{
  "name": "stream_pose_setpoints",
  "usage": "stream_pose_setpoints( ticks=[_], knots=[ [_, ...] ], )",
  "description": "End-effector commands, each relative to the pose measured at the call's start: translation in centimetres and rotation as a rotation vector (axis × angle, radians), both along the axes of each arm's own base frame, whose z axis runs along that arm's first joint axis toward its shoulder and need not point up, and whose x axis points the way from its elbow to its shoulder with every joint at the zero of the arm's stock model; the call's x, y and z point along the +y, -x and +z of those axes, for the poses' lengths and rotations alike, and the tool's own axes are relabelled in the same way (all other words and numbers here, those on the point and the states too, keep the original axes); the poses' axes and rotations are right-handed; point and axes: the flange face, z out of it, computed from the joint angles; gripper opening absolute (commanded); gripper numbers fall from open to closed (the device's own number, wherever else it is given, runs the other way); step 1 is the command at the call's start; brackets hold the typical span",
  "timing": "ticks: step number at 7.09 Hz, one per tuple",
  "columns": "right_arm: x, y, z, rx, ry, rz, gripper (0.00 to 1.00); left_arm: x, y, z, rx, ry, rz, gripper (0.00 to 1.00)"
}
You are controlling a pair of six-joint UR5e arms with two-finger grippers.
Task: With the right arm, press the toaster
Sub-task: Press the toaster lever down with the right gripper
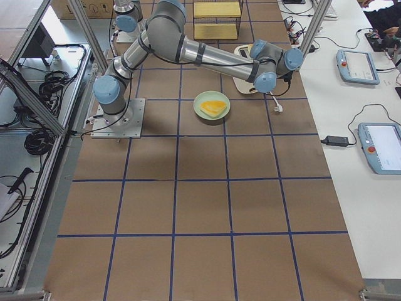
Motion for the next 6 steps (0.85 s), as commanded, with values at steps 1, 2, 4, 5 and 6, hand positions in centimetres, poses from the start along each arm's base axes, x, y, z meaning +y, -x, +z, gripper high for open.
stream_pose_setpoints(
  ticks=[1, 2, 4, 5, 6],
  knots=[
    [-0.4, 0.1, -1.0, -0.001, -0.001, 0.002, 0.07, 0.0, 0.0, 0.1, 0.0, 0.0, 0.0, 1.0],
    [-0.5, 0.1, -1.2, 0.001, 0.009, 0.0, 0.07, 0.0, 0.0, 0.0, 0.0, -0.001, 0.0, 1.0],
    [-0.7, 0.1, -1.9, 0.001, 0.006, 0.0, 0.07, 0.0, 0.0, 0.0, 0.0, -0.001, 0.0, 1.0],
    [-0.8, 0.1, -2.0, 0.002, 0.014, 0.0, 0.07, 0.0, 0.0, 0.0, 0.0, -0.001, 0.0, 1.0],
    [-0.8, 0.1, -2.2, 0.002, 0.012, 0.0, 0.07, 0.0, 0.0, 0.0, 0.0, -0.001, 0.0, 1.0]
  ],
)
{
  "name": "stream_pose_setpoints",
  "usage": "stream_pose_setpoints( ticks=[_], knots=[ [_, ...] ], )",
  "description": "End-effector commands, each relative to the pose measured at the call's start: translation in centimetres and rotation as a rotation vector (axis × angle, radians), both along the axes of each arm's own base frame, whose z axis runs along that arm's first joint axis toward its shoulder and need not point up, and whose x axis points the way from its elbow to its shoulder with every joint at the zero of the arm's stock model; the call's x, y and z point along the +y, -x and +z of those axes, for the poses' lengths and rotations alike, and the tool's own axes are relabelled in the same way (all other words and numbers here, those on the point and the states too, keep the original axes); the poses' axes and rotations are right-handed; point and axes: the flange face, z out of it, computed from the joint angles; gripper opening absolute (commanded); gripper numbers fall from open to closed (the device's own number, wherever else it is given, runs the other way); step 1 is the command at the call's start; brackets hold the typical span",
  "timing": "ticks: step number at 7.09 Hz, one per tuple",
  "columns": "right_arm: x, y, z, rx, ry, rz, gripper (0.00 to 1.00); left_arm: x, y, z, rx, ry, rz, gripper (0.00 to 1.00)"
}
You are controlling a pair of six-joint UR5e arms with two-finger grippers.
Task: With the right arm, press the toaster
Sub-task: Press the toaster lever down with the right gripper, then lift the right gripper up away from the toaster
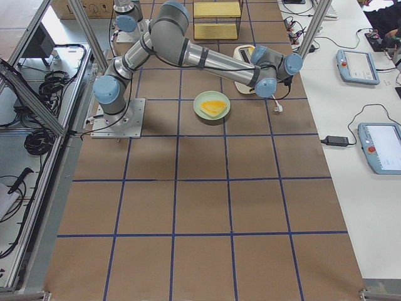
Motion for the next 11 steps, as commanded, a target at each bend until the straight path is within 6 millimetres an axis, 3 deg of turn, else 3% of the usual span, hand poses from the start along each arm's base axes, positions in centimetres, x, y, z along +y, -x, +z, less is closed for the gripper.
stream_pose_setpoints(
  ticks=[1, 2, 3, 4, 5, 7, 8, 9, 10, 11],
  knots=[
    [-0.1, 0.0, -0.1, 0.001, 0.004, 0.0, 0.07, 0.0, 0.0, 0.0, 0.0, 0.0, 0.0, 1.0],
    [-0.1, -0.2, 1.4, 0.017, 0.018, -0.007, 0.09, 0.0, 0.0, 0.0, 0.0, 0.0, 0.0, 1.0],
    [-0.3, -0.2, 6.2, 0.088, 0.076, -0.022, 0.36, 0.0, 0.0, 0.0, 0.0, 0.0, 0.0, 1.0],
    [0.1, 0.3, 12.3, 0.287, 0.151, 0.021, 0.99, 0.0, 0.0, 0.0, 0.0, 0.0, 0.0, 1.0],
    [1.0, -1.7, 16.4, 0.414, 0.205, 0.071, 1.0, 0.0, 0.0, 0.1, 0.0, 0.001, 0.0, 1.0],
    [3.5, -2.8, 22.2, 0.552, 0.274, 0.109, 1.0, 0.0, 0.0, 0.0, 0.0, 0.0, 0.0, 1.0],
    [6.5, -4.6, 26.1, 0.549, 0.305, 0.138, 1.0, 0.0, 0.0, 0.1, 0.0, 0.003, 0.0, 1.0],
    [11.0, -7.0, 28.9, 0.534, 0.258, 0.175, 1.0, 0.0, 0.0, 0.0, 0.0, 0.0, 0.0, 1.0],
    [14.1, -8.3, 30.8, 0.533, 0.274, 0.182, 1.0, 0.0, 0.0, 0.0, 0.0, 0.0, 0.0, 1.0],
    [16.8, -8.8, 31.4, 0.539, 0.263, 0.187, 1.0, 0.0, 0.0, 0.0, 0.0, 0.0, 0.0, 1.0]
  ],
)
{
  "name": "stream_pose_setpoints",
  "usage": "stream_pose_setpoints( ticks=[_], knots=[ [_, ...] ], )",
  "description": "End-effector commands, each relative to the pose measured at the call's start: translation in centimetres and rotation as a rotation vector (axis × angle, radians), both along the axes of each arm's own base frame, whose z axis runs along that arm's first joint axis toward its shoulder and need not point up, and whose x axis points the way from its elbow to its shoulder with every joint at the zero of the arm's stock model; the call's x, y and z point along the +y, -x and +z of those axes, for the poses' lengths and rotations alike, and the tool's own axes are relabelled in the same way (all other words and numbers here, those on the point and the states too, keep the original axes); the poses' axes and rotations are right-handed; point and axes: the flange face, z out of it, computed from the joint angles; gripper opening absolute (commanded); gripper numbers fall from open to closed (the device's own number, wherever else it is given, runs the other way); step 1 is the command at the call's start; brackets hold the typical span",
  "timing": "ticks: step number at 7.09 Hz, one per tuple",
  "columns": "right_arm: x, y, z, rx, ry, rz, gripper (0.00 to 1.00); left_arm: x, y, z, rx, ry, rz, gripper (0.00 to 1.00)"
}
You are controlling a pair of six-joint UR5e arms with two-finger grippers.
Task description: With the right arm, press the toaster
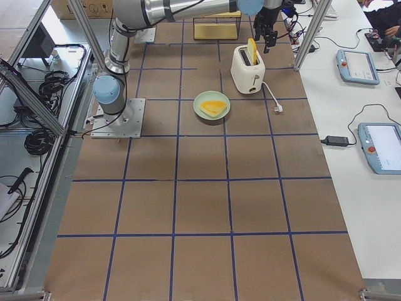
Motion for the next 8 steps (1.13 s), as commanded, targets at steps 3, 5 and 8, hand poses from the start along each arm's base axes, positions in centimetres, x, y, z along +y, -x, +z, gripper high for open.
stream_pose_setpoints(
  ticks=[3, 5, 8],
  knots=[
    [11.6, 0.3, -3.5, 0.017, -0.053, -0.013, 1.0, 0.0, 0.0, 0.0, 0.0, -0.001, 0.0, 1.0],
    [12.1, 0.9, -3.3, 0.053, -0.029, -0.032, 1.0, 0.0, 0.0, 0.0, 0.0, 0.001, 0.0, 1.0],
    [11.9, 0.5, -2.7, 0.018, -0.017, -0.038, 1.0, 0.0, 0.0, 0.1, 0.0, 0.001, 0.0, 1.0]
  ],
)
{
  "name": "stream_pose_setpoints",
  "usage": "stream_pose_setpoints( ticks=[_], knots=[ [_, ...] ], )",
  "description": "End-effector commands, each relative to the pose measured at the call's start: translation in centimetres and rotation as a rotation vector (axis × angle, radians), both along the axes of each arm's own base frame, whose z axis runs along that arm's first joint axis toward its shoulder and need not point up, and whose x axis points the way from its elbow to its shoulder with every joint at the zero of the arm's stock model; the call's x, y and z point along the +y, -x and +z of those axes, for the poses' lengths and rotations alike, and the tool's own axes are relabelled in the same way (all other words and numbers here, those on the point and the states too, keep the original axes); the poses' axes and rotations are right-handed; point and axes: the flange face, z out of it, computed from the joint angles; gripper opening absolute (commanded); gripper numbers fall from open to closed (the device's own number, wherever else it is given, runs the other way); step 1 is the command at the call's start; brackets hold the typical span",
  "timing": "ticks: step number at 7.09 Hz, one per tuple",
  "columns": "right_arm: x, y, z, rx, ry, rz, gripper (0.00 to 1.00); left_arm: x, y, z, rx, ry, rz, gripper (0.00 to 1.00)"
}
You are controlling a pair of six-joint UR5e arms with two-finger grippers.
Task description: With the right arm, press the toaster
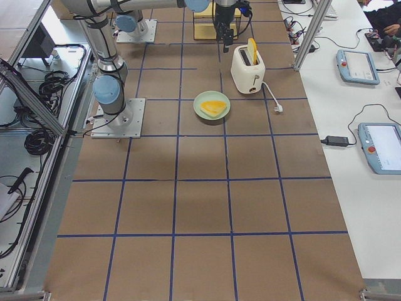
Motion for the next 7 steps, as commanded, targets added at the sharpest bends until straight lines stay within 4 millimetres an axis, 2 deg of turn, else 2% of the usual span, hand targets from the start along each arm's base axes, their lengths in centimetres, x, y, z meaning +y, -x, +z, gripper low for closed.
stream_pose_setpoints(
  ticks=[1, 2, 7],
  knots=[
    [-0.06, -0.62, 0.01, -0.058, 0.002, -0.006, 1.0, 0.01, 0.0, -0.04, 0.0, -0.001, 0.0, 1.0],
    [-0.11, -0.65, 0.04, -0.07, 0.007, -0.054, 0.99, 0.01, 0.0, -0.04, 0.0, -0.001, 0.0, 1.0],
    [-0.05, -0.63, -0.22, -0.068, 0.0, -0.058, 1.0, 0.01, 0.0, -0.04, 0.0, -0.001, 0.0, 1.0]
  ],
)
